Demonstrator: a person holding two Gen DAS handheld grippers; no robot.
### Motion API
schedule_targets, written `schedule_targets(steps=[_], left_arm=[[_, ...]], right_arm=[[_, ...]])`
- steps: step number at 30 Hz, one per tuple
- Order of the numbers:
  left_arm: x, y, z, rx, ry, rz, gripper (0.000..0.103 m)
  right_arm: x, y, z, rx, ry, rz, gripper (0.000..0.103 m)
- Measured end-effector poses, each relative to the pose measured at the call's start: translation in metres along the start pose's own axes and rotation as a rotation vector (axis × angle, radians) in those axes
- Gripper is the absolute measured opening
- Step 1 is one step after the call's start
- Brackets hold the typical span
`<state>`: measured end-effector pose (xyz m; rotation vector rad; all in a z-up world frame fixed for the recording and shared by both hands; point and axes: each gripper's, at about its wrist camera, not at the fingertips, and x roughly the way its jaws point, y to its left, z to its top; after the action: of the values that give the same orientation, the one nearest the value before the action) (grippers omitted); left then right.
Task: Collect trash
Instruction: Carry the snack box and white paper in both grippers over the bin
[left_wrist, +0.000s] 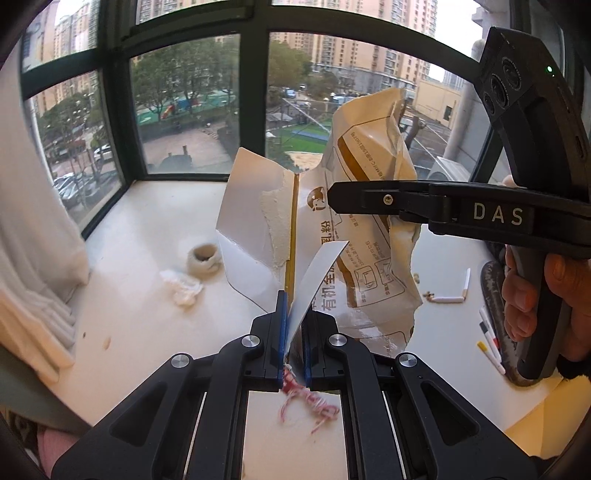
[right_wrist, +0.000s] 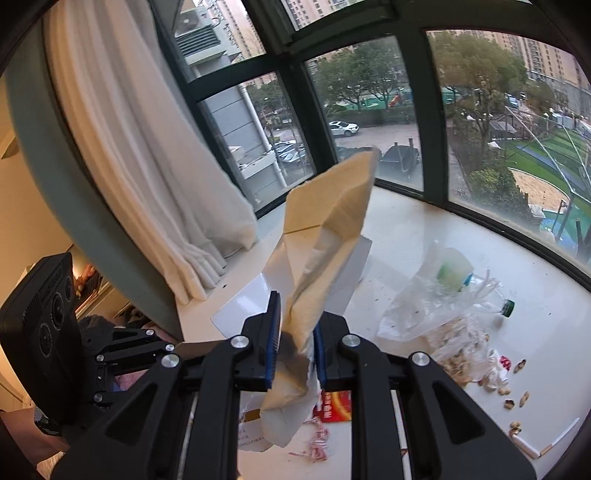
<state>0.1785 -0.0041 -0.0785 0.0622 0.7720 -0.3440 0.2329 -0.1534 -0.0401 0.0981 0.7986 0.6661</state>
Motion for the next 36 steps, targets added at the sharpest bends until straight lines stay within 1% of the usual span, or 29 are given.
schedule_targets(steps=[4,10,14,20,26,31,36], left_arm=[[-0.033,0.015,-0.029,-0.039,-0.001,0.039,0.006],[-0.087,0.039,-0.085,-0.084,0.004,0.092,0.006],[-0.12,0.057,-0.125,-0.101,0.022,0.131,0.006],[-0.16,0.078,-0.18,-0.143,0.053,0.19,0.006],[-0.189,0.094,-0.224,-0.197,0.079,0.23,0.006],[-0.204,0.103,-0.258,-0.233,0.108,0.248,0.006],[-0.207,0.111,-0.283,-0.296,0.13,0.263,0.006]], right_arm=[[0.002,0.04,-0.017,-0.029,0.022,0.035,0.017],[0.008,0.108,-0.051,-0.086,0.072,0.102,0.017],[0.016,0.149,-0.074,-0.118,0.113,0.151,0.017],[0.029,0.21,-0.112,-0.178,0.18,0.225,0.017],[0.047,0.261,-0.148,-0.219,0.245,0.265,0.017],[0.061,0.286,-0.172,-0.249,0.301,0.284,0.017],[0.077,0.307,-0.194,-0.265,0.35,0.292,0.017]])
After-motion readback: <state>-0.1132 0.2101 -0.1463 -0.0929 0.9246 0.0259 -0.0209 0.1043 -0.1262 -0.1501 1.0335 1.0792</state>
